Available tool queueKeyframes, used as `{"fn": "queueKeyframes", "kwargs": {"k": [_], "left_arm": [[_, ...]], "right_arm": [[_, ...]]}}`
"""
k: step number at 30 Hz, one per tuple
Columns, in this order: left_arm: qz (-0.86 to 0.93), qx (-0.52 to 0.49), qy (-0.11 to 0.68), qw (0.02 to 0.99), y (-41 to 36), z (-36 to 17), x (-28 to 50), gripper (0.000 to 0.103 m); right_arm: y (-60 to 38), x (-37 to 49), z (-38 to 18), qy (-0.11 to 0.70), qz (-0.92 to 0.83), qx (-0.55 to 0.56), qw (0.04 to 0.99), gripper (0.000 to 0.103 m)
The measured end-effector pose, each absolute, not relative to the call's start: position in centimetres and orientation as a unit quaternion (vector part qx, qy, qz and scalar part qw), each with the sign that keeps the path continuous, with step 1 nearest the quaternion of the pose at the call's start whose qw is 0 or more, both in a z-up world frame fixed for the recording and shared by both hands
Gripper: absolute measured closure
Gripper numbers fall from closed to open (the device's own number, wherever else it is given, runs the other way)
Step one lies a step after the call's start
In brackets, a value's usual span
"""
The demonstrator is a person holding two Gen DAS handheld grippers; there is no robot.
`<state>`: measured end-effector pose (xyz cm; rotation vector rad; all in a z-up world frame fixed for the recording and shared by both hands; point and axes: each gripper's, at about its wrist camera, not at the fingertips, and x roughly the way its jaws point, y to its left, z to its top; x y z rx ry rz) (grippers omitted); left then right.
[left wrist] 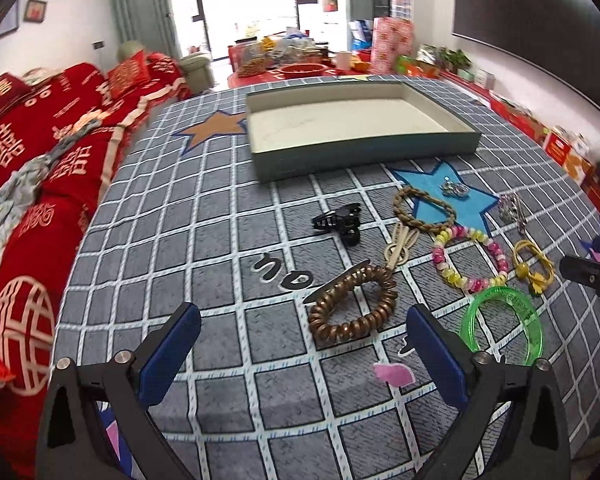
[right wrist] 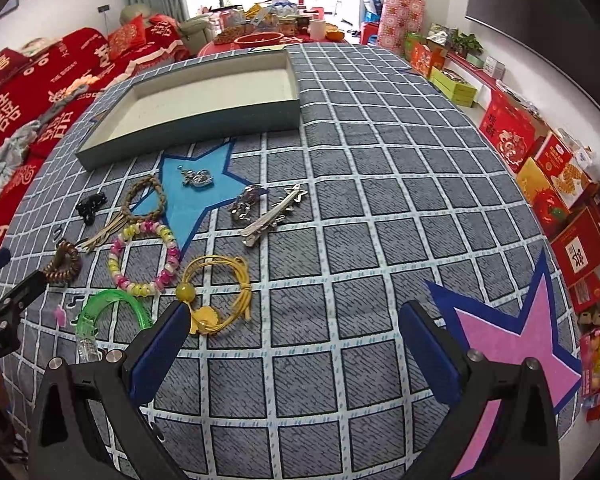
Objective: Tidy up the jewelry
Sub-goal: 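Grasp the brown bead bracelet with the left tool while the right grasps the yellow cord bracelet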
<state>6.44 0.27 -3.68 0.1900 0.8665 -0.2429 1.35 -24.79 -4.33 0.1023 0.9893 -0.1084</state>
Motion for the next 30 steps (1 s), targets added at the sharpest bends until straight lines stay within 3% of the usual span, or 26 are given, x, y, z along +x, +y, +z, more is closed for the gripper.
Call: {"fn": "queueKeyframes", "kwargs": {"k": [4, 15, 17, 19, 21, 24, 25, 26, 30], "left_arm": [[-0.123, 0.102, 0.428, 0.890, -0.1, -4.3, 7.3, 0.000], [-0.151, 0.114, 0.440, 0.878, -1.8, -5.4, 8.2, 0.001], [-0.156, 0.114, 0.448, 0.873, -2.1, -5.7, 8.4, 0.014], [-0.162, 0.104, 0.451, 0.871, -2.0, -5.8, 8.6, 0.019], [-0.171, 0.095, 0.452, 0.870, -2.0, -5.7, 8.7, 0.033], [-0.179, 0.101, 0.448, 0.870, -2.2, -5.5, 8.7, 0.052], [-0.181, 0.103, 0.447, 0.870, -2.3, -5.5, 8.6, 0.057], [-0.183, 0.104, 0.447, 0.870, -2.3, -5.4, 8.5, 0.065], [-0.188, 0.077, 0.453, 0.868, -1.7, -5.3, 8.4, 0.068]], "right_arm": [[-23.8, 1.8, -4.8, 0.478, -0.029, 0.031, 0.878, 0.001], [-21.6, 4.0, -6.5, 0.501, 0.005, -0.010, 0.865, 0.022], [-21.5, 4.1, -6.4, 0.500, 0.009, -0.011, 0.866, 0.026], [-21.3, 4.2, -6.4, 0.499, 0.014, -0.011, 0.866, 0.030], [-21.0, 4.3, -6.3, 0.498, 0.020, -0.014, 0.867, 0.039], [-20.6, 4.3, -6.1, 0.495, 0.026, -0.014, 0.868, 0.065], [-20.5, 4.3, -6.1, 0.495, 0.028, -0.013, 0.868, 0.079], [-20.6, 4.3, -6.1, 0.495, 0.027, -0.011, 0.869, 0.085], [-21.2, 4.0, -5.9, 0.492, 0.027, 0.008, 0.870, 0.087]]}}
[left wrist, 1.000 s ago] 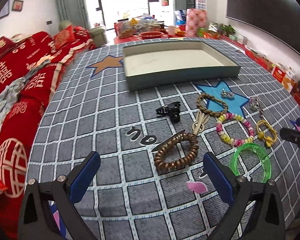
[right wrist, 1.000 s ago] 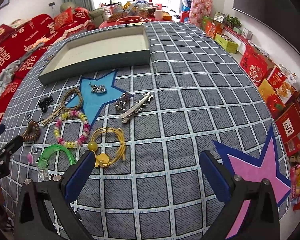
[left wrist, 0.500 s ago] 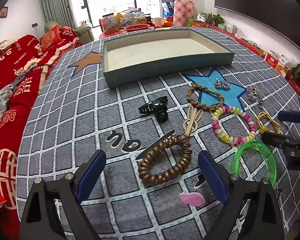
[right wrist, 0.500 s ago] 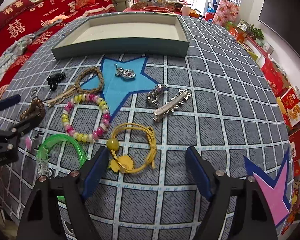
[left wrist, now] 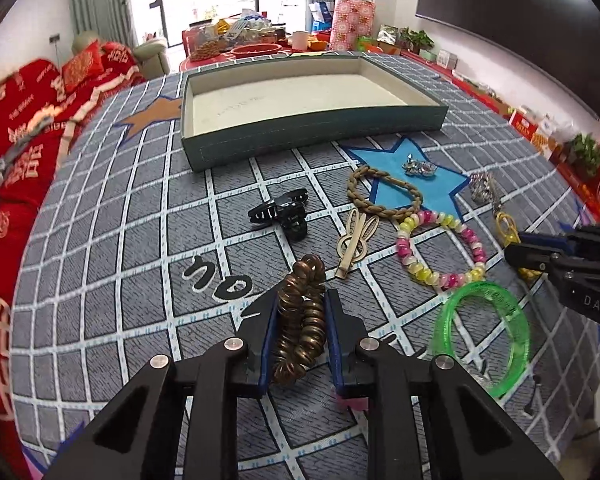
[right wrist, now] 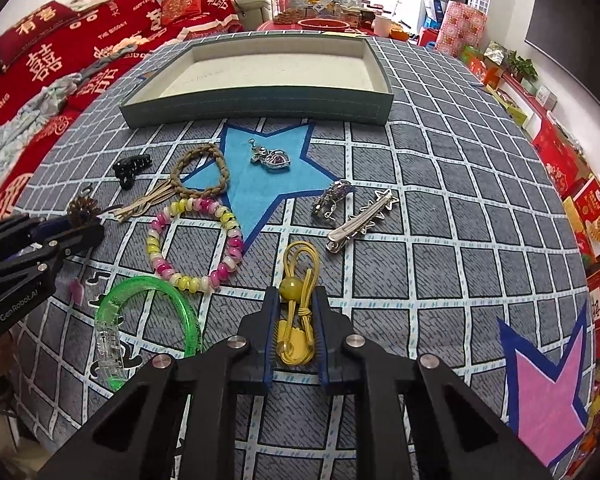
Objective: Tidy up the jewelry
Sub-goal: 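Grasp the brown bead bracelet with the left tool while the right grasps the yellow cord bracelet, then carry both bracelets into the tray and open both tools to release them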
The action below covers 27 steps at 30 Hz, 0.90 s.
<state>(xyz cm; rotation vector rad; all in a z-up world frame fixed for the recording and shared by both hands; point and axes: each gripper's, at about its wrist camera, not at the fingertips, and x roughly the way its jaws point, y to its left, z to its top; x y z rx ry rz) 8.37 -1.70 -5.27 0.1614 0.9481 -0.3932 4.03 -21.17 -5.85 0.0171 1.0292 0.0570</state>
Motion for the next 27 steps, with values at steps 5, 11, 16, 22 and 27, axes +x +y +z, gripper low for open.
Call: {"fn": "queueKeyframes", "kwargs": {"k": [5, 11, 16, 22, 27], "left_arm": [[-0.191, 0.056, 0.445, 0.873, -1.1, -4.2, 8.0, 0.068], [-0.190, 0.043, 0.424, 0.885, -0.8, -1.7, 7.9, 0.068], [-0.185, 0.013, 0.403, 0.896, -0.5, 1.4, 9.2, 0.068], [-0.178, 0.001, 0.387, 0.905, -1.4, 4.4, 12.9, 0.068], [-0.169, -0.010, 0.384, 0.908, -2.3, 5.9, 17.6, 0.068]], "right_arm": [[-23.1, 3.8, -4.7, 0.484, 0.037, 0.061, 0.872, 0.094], [-24.6, 4.3, -3.0, 0.473, 0.049, 0.109, 0.873, 0.094], [-25.4, 5.8, -0.6, 0.454, 0.067, 0.134, 0.879, 0.094], [-25.3, 10.0, 3.0, 0.428, 0.088, 0.132, 0.890, 0.094], [-25.1, 15.0, 5.1, 0.418, 0.104, 0.131, 0.893, 0.094]]}}
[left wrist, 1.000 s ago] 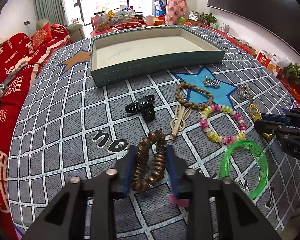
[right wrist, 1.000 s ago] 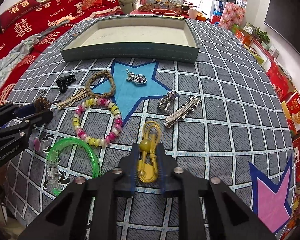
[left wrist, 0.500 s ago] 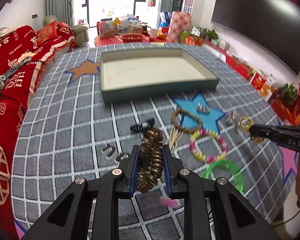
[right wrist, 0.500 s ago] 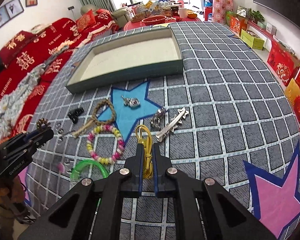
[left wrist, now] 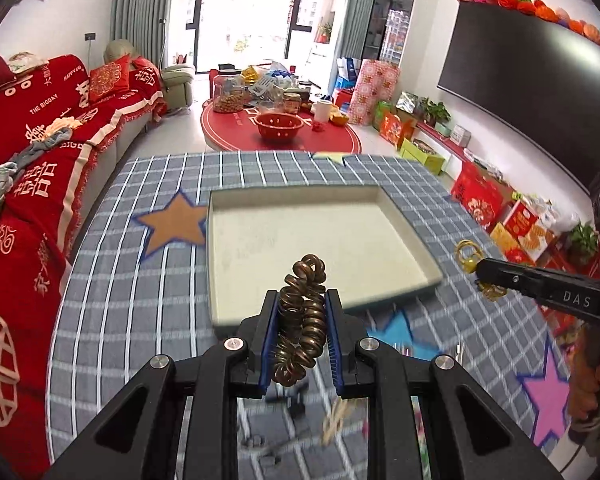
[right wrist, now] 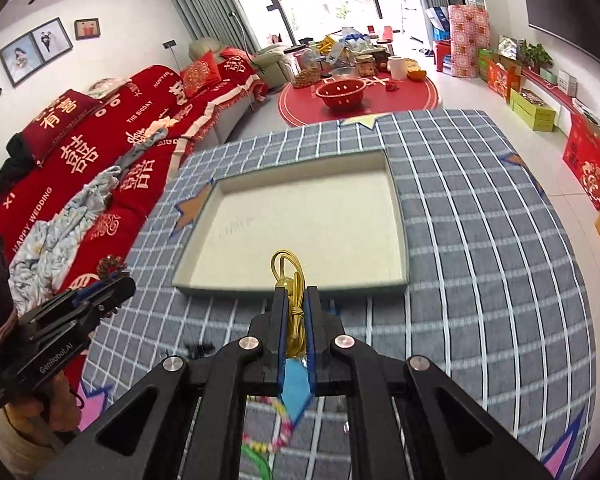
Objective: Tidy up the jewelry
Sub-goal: 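Carry both bracelets into the tray and open both tools to release them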
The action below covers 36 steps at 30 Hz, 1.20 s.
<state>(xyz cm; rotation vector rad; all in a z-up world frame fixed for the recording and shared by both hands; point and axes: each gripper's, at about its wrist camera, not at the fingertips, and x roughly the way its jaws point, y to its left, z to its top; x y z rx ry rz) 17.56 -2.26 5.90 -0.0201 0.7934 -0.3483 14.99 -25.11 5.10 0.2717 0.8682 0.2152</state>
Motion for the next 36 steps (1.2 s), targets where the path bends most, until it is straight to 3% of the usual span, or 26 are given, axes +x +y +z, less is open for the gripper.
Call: {"fn": "queueKeyframes", "kwargs": {"k": [8, 15, 25, 33, 34, 36], "left_arm": [[-0.134, -0.010, 0.390, 0.911, -4.1, 4.9, 25.5, 0.068], [-0.095, 0.002, 0.419, 0.903, -5.5, 0.4, 31.5, 0.068], [-0.074, 0.034, 0.455, 0.887, -7.2, -4.1, 33.9, 0.068], [-0.065, 0.063, 0.465, 0.881, -8.2, -5.0, 33.9, 0.067], [-0.064, 0.067, 0.466, 0.880, -8.3, -5.0, 33.9, 0.066], [-0.052, 0.073, 0.462, 0.882, -8.4, -4.8, 33.6, 0.040]], "right_arm": [[-25.5, 23.6, 4.9, 0.428, 0.101, 0.140, 0.887, 0.094], [-26.0, 29.2, 1.4, 0.448, 0.081, 0.144, 0.879, 0.095], [-26.2, 32.4, -4.6, 0.486, 0.062, 0.153, 0.859, 0.095], [-26.6, 32.2, -6.0, 0.492, 0.055, 0.160, 0.854, 0.093], [-26.6, 32.1, -6.0, 0.493, 0.055, 0.159, 0.854, 0.092], [-26.5, 32.1, -6.0, 0.495, 0.056, 0.156, 0.853, 0.090]]}}
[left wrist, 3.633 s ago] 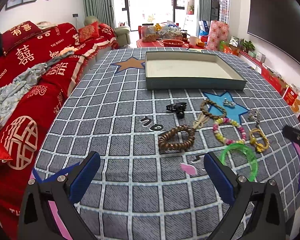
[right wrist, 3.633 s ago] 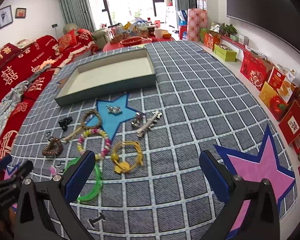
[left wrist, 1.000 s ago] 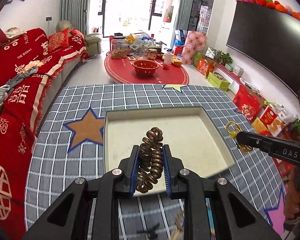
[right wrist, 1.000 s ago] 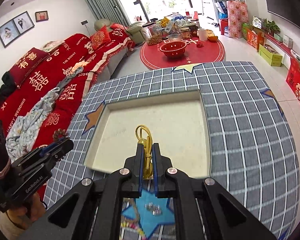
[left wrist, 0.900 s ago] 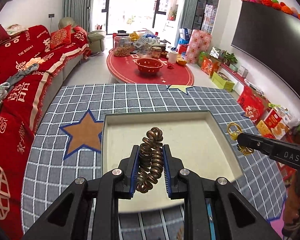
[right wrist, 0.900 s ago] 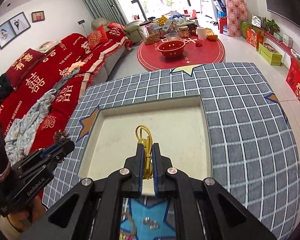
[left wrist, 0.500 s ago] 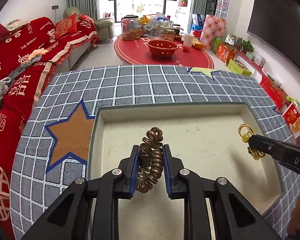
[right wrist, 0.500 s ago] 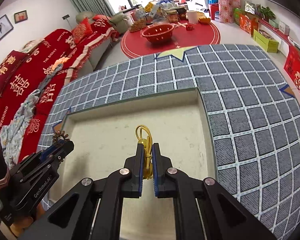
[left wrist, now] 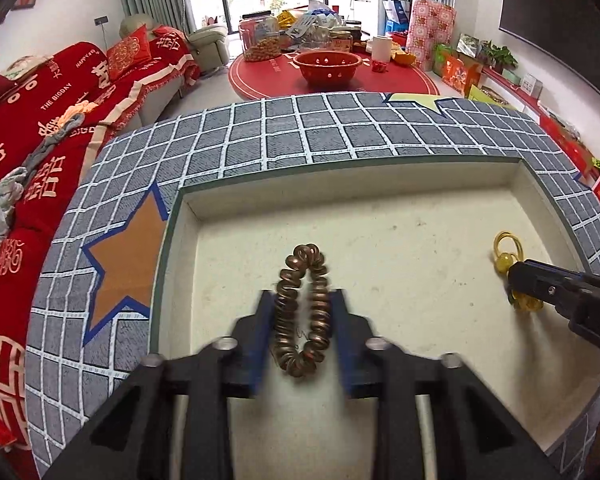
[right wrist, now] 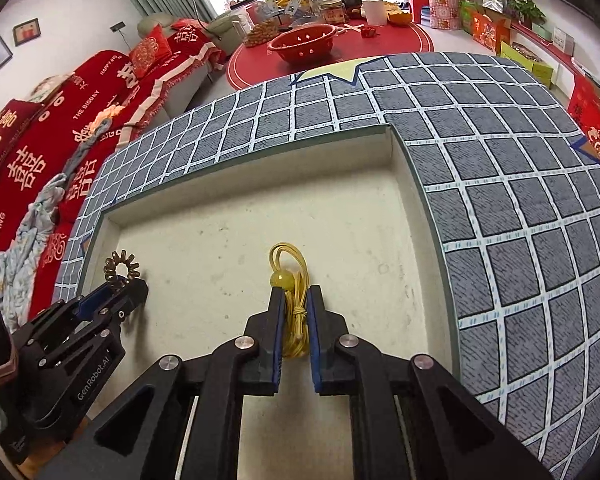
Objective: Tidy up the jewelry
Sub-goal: 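Carry both bracelets into the tray and open both tools to release them, then withdraw both tools from the tray back toward the remaining jewelry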
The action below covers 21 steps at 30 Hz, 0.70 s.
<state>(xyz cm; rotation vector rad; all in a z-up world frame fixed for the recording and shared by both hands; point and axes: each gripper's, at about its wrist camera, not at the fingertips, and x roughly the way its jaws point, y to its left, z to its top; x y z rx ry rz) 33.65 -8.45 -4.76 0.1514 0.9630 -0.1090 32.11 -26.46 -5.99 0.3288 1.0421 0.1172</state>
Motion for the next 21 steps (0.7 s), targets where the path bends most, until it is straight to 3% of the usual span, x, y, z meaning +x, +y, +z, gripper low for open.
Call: {"fn": "queueKeyframes", "kwargs": {"k": [1, 3, 4, 9, 11, 12, 13, 17, 21], "left_arm": [[-0.046, 0.072, 0.453, 0.887, -8.4, -4.4, 33.4, 0.028], [-0.042, 0.074, 0.438, 0.895, -8.3, -3.7, 33.0, 0.028], [-0.045, 0.075, 0.437, 0.895, -8.3, -3.4, 32.9, 0.028], [-0.054, 0.069, 0.430, 0.899, -8.1, -1.9, 32.0, 0.028], [-0.061, 0.057, 0.425, 0.901, -7.7, -1.0, 31.2, 0.028], [-0.063, 0.051, 0.422, 0.903, -7.5, -0.5, 30.7, 0.023], [-0.064, 0.047, 0.420, 0.904, -7.3, -0.2, 30.5, 0.001], [-0.066, 0.033, 0.393, 0.916, -6.3, 1.9, 28.3, 0.000], [-0.065, 0.026, 0.368, 0.927, -5.1, 3.5, 25.8, 0.000]], "right_arm": [[-26.4, 32.1, -5.9, 0.497, 0.057, 0.156, 0.852, 0.086], [-26.4, 31.9, -5.8, 0.498, 0.060, 0.160, 0.850, 0.067], [-26.5, 31.8, -5.6, 0.495, 0.061, 0.162, 0.852, 0.050], [-26.3, 30.9, -4.1, 0.479, 0.070, 0.174, 0.858, 0.047], [-26.5, 30.3, -3.1, 0.469, 0.073, 0.182, 0.861, 0.039], [-26.5, 29.9, -2.5, 0.464, 0.075, 0.184, 0.864, 0.038], [-26.4, 29.6, -2.1, 0.459, 0.075, 0.183, 0.866, 0.036], [-26.5, 27.7, 0.4, 0.437, 0.082, 0.184, 0.877, 0.024], [-26.7, 25.5, 2.6, 0.411, 0.087, 0.192, 0.887, 0.021]]}}
